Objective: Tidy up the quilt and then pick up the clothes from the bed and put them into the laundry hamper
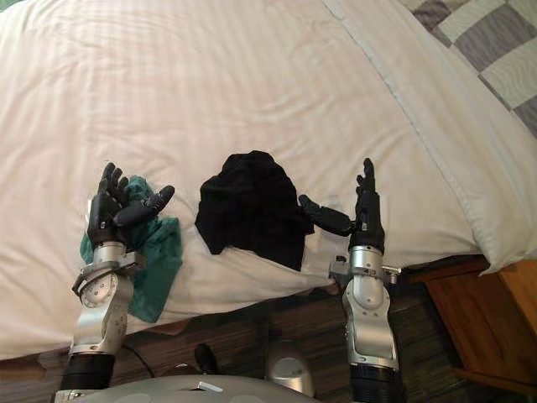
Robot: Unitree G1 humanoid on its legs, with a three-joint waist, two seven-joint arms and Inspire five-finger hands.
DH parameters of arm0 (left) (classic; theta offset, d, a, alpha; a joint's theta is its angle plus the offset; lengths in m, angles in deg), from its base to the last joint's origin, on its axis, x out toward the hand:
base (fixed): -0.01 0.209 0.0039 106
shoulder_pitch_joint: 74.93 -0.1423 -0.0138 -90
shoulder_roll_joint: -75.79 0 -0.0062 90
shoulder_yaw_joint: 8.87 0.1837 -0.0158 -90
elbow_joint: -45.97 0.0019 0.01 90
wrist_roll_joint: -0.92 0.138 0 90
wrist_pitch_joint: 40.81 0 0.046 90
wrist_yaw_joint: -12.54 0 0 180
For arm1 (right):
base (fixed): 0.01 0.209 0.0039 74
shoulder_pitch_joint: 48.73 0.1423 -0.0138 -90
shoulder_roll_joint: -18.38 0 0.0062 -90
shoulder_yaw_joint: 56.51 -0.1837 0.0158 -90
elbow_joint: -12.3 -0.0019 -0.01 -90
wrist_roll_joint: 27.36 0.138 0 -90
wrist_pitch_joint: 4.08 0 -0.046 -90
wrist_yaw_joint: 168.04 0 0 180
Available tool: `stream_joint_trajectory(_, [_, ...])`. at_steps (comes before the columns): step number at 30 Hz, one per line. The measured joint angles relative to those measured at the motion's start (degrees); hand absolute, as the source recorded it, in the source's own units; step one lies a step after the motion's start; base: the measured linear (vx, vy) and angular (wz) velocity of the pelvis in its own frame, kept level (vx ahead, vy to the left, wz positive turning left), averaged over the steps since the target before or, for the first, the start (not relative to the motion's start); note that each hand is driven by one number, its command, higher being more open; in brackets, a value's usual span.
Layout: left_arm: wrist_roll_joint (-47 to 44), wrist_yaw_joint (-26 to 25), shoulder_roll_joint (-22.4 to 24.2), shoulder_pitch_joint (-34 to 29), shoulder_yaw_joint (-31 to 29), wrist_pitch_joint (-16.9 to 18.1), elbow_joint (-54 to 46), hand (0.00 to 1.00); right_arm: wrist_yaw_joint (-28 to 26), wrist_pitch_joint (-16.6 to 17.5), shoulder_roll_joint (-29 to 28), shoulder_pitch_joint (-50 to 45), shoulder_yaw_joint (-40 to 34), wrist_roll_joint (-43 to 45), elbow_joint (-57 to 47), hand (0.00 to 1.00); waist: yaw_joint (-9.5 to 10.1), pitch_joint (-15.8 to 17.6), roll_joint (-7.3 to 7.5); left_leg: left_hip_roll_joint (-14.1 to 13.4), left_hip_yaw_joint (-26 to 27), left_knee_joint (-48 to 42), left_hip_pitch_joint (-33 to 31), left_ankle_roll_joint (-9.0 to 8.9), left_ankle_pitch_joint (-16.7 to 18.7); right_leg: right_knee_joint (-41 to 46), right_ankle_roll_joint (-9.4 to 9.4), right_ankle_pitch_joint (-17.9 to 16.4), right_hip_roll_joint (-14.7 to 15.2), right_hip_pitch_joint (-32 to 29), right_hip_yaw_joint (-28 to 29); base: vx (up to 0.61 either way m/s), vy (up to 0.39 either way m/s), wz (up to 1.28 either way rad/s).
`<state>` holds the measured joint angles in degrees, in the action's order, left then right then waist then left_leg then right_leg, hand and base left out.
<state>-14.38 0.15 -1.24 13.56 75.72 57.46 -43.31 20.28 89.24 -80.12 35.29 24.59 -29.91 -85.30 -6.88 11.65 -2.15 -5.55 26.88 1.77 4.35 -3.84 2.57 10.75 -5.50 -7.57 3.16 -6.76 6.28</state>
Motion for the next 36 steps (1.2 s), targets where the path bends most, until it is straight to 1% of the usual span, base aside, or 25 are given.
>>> stream_joint_trajectory(2, [0.09, -0.03, 0.98, -1.10, 0.03, -0.10, -0.08, 1.00, 0.12, -0.04, -0.48, -0.95, -0.08, -1.29, -0.05, 1.00, 0.40, 0.03, -0.30, -0.76, 0.75, -1.12, -0.02, -0.41, 0.28, -0.07, 0.01, 0.31, -0.52, 0.07, 0.47, 0.14, -0.129, -0.16])
stream_joint_trajectory(3, [0.14, 0.05, 2.24, -1.82, 0.05, -0.43, -0.09, 1.00, 0.30, -0.06, -0.56, -2.86, -0.27, -1.50, -0.33, 1.00, 0.29, -0.01, -0.41, -1.28, 1.26, -2.05, 0.32, -0.46, 0.31, -0.07, 0.01, 0.31, -0.82, 0.86, 0.27, 0.13, -0.105, -0.13])
stream_joint_trajectory(6, [0.16, 0.54, 3.87, -2.98, 0.05, -0.73, -0.27, 1.00, 0.84, -0.23, -1.07, -6.52, -0.86, -1.51, -2.70, 1.00, 0.31, -0.04, -0.46, -1.71, 1.87, -3.53, 0.87, -0.46, 0.31, -0.07, 0.00, 0.30, -0.89, 2.09, 0.10, 0.13, -0.073, 0.01])
stream_joint_trajectory(9, [0.18, 1.43, 5.21, -6.14, 0.04, -1.06, -1.14, 1.00, 0.88, -0.23, -2.46, -10.24, -1.43, -1.53, -5.65, 1.00, 0.34, -0.24, -0.43, -1.86, 1.87, -5.73, 1.57, -0.57, 0.39, -0.07, 0.00, 0.30, -0.27, 4.20, -1.17, 0.11, -0.029, 0.16])
stream_joint_trajectory(10, [0.21, 1.83, 5.58, -8.27, 0.07, -1.09, -2.62, 1.00, 0.92, -0.23, -3.60, -11.19, -1.76, -1.55, -6.36, 1.00, 0.53, -0.51, -0.62, -1.92, 1.89, -5.74, 2.20, -0.57, 0.39, -0.04, -0.01, 0.30, -0.20, 5.18, -1.84, 0.10, -0.012, 0.21])
stream_joint_trajectory(12, [0.40, 2.06, 5.51, -9.88, -0.06, -1.21, -3.75, 1.00, 0.88, -0.23, -4.11, -11.72, -1.65, -1.55, -6.36, 1.00, 0.80, -1.41, -0.86, -1.99, 1.95, -5.74, 2.21, -0.57, 0.39, 0.41, -0.01, 0.29, -0.21, 5.25, -2.18, 0.09, -0.003, 0.19])
stream_joint_trajectory(13, [0.52, 2.08, 5.54, -10.52, -0.08, -1.29, -4.30, 1.00, 0.87, -0.24, -4.43, -11.97, -1.75, -1.58, -6.36, 1.00, 1.37, -1.69, -1.16, -2.10, 2.08, -5.74, 2.51, -0.56, 0.39, 1.65, -0.03, 0.27, -0.28, 5.10, -2.64, 0.09, 0.002, 0.12])
stream_joint_trajectory(14, [0.56, 2.08, 6.01, -10.75, -0.17, -1.59, -4.54, 1.00, 0.86, -0.29, -4.85, -12.33, -1.76, -1.58, -6.34, 1.00, 2.07, -1.84, -1.73, -2.51, 2.00, -5.59, 3.23, -0.48, 0.32, 6.37, -0.32, -0.22, -0.76, 3.33, -3.11, 0.08, -0.003, 0.06])
stream_joint_trajectory(15, [0.58, 2.07, 6.05, -10.99, -0.23, -1.77, -4.82, 1.00, 0.74, -0.34, -5.13, -12.26, -1.53, -1.58, -6.33, 1.00, 2.07, -1.83, -2.11, -3.01, 1.86, -5.64, 3.62, -0.38, 0.26, 9.90, 0.13, -1.20, -1.15, 1.30, -3.09, 0.07, -0.010, 0.05])
stream_joint_trajectory(16, [1.24, 2.09, 6.03, -11.97, -1.27, -2.05, -5.45, 1.00, 0.60, -0.34, -5.85, -12.88, -0.56, -1.61, -6.41, 1.00, 1.92, -2.61, -1.62, -2.66, 1.62, -5.45, 4.27, -0.46, 0.37, 6.14, 1.02, -2.51, -0.56, 1.25, -3.09, 0.05, -0.022, 0.04])
stream_joint_trajectory(17, [2.34, 2.09, 6.02, -12.98, -2.44, -2.08, -6.56, 1.00, 0.52, -0.34, -6.67, -13.56, 0.24, -1.61, -6.53, 1.00, 2.10, -3.59, -0.01, -1.61, 1.89, -5.85, 4.35, -0.84, 0.93, 2.09, 0.40, -0.45, 1.05, 1.63, -3.25, 0.09, -0.071, 0.16])
stream_joint_trajectory(18, [2.73, 2.04, 6.07, -13.62, -2.85, -2.20, -6.86, 1.00, 0.50, -0.37, -7.04, -14.12, 0.01, -1.61, -6.60, 1.00, 2.06, -4.03, -0.83, -2.58, 1.65, -6.83, 4.08, -1.40, 2.58, 0.70, 0.92, -1.07, 0.64, 3.12, -4.26, 0.12, -0.097, 0.13])
stream_joint_trajectory(19, [2.96, 2.23, 6.11, -14.09, -2.84, -2.35, -7.21, 1.00, 0.51, -0.49, -7.13, -14.31, -0.21, -1.61, -6.60, 1.00, 2.06, -4.14, -1.21, -2.92, 1.74, -6.98, 4.06, -1.62, 2.83, 0.54, 0.97, -0.97, 0.49, 3.34, -4.64, 0.13, -0.112, 0.28])
stream_joint_trajectory(20, [4.18, 2.79, 6.64, -16.32, -2.16, -2.57, -9.32, 1.00, 0.53, -0.76, -7.15, -15.43, -0.64, -1.60, -6.60, 1.00, 2.13, -4.35, -1.66, -3.18, 1.81, -7.42, 4.34, -1.65, 2.86, 0.53, 0.97, -0.97, 0.47, 4.18, -5.28, 0.09, -0.060, 0.16])
stream_joint_trajectory(24, [7.27, 3.84, 7.26, -20.03, -2.30, -2.58, -14.54, 1.00, 0.45, -0.77, -7.31, -16.46, -0.64, -1.57, -6.62, 1.00, 2.49, -4.47, -1.71, -3.01, 2.53, -7.53, 5.11, -1.67, 2.88, 0.29, 0.88, -0.93, 0.68, 5.07, -5.38, 0.04, 0.000, 0.03])
stream_joint_trajectory(27, [8.92, 4.24, 7.72, -20.99, -2.47, -2.55, -17.49, 1.00, -0.39, -0.77, -7.38, -17.63, -0.60, -1.57, -7.04, 1.00, 3.64, -4.64, -1.59, -2.72, 2.55, -7.52, 5.08, -1.73, 2.92, 0.15, 0.60, -0.77, 1.00, 5.12, -5.51, 0.00, 0.021, 0.03])
stream_joint_trajectory(32, [9.38, 5.20, 7.81, -21.57, -2.45, -2.79, -17.77, 1.00, -1.23, -0.79, -7.39, -17.83, -0.08, -1.57, -7.37, 1.00, 5.02, -4.65, -1.56, -2.42, 2.44, -7.34, 4.99, -1.70, 2.94, 0.06, 0.59, -0.76, 1.42, 5.33, -6.15, -0.03, 0.018, 0.07])
stream_joint_trajectory(36, [11.96, 6.12, 7.82, -21.72, -2.44, -3.66, -17.71, 1.00, -1.65, -0.83, -7.38, -17.77, -0.08, -1.58, -7.37, 1.00, 5.16, -4.62, -1.53, -2.28, 2.42, -6.82, 4.60, -1.68, 2.95, 0.05, 0.38, -0.63, 1.42, 4.76, -6.13, -0.06, 0.009, 0.01])
